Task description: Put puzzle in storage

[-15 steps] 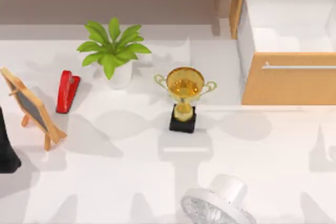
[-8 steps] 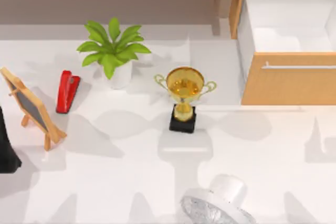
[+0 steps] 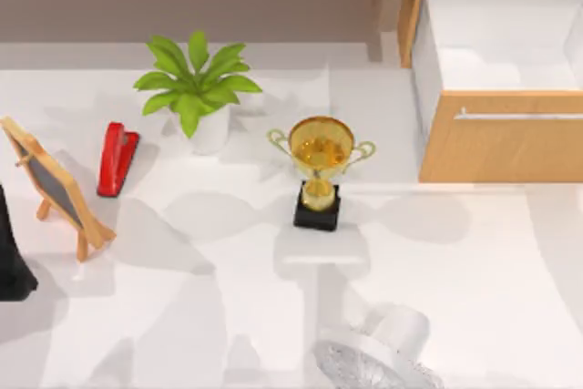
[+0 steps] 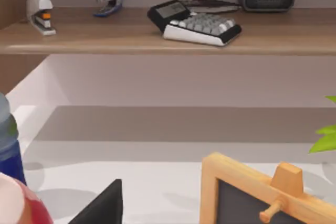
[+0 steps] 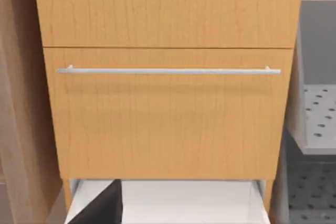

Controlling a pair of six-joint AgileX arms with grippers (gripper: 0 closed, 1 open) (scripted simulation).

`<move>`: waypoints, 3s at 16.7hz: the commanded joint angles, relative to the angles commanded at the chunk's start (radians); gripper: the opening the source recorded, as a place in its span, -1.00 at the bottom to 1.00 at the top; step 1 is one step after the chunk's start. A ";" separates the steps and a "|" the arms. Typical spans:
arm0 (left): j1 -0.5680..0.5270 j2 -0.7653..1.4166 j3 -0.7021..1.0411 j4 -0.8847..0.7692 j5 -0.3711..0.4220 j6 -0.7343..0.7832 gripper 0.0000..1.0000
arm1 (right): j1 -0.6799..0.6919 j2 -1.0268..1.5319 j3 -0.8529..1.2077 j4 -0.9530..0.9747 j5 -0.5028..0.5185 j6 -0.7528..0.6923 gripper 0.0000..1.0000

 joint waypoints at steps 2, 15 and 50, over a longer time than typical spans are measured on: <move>0.000 0.000 0.000 0.000 0.000 0.000 1.00 | 0.068 0.201 0.143 0.056 0.071 0.002 1.00; 0.000 0.000 0.000 0.000 0.000 0.000 1.00 | 0.473 1.417 1.024 0.399 0.497 0.005 1.00; 0.000 0.000 0.000 0.000 0.000 0.000 1.00 | 0.467 1.837 1.539 0.308 0.499 -0.002 -0.06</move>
